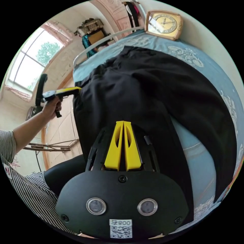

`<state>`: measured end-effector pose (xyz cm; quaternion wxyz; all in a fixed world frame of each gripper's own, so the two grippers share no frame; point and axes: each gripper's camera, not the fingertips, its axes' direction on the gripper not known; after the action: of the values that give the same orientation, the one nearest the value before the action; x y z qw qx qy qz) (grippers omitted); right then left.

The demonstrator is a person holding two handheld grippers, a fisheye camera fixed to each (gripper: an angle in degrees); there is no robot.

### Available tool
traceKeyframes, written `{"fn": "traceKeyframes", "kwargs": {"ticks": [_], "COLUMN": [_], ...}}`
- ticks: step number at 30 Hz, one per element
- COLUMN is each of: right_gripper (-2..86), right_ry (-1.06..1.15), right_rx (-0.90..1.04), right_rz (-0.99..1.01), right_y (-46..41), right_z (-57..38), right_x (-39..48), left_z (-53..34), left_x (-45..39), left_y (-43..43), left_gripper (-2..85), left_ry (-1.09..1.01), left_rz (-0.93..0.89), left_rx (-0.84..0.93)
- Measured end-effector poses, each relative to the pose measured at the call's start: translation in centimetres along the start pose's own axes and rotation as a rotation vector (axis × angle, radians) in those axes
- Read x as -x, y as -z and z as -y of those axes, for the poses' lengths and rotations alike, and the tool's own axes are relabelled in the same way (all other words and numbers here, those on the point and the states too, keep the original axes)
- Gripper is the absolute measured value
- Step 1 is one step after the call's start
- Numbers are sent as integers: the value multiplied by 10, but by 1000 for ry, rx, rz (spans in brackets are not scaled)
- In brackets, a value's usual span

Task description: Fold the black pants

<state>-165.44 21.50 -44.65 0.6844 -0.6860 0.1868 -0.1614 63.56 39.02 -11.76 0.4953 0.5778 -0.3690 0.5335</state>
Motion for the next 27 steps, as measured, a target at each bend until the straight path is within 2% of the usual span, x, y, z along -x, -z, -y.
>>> {"fn": "traceKeyframes", "kwargs": {"ticks": [1, 4, 8, 10, 14, 16, 20, 24, 27], "right_gripper": [1, 1, 1, 1, 1, 1, 1, 1, 1], "right_ry": [12, -36, -21, -12, -46, -61, -129, -263, -354], "right_rx": [-69, -29, -72, -9, -36, -102, -171, -159, -191], "right_rz": [0, 70, 46, 34, 105, 103, 25, -82, -118], "right_y": [-4, -13, -12, -35, -46, -40, -34, -40, -36], "right_z": [-7, -11, -25, -34, -54, -67, -82, -108, -146], "right_x": [-3, -21, -25, -29, -51, -65, -102, -165, -204], "left_z": [6, 15, 18, 17, 14, 16, 44, 79, 108], "left_x": [-3, -18, -24, -22, -14, -17, -57, -111, -160], "left_y": [0, 6, 13, 0, 15, 25, 22, 1, -12], "left_gripper": [0, 0, 1, 1, 1, 1, 1, 2, 2], "left_ry": [14, -18, 2, 29, 178, 186, 38, -88, -204], "left_rz": [5, 55, 22, 21, -93, -125, -218, -253, -358], "left_rx": [31, 37, -7, 53, -63, -116, -137, -111, -101]}}
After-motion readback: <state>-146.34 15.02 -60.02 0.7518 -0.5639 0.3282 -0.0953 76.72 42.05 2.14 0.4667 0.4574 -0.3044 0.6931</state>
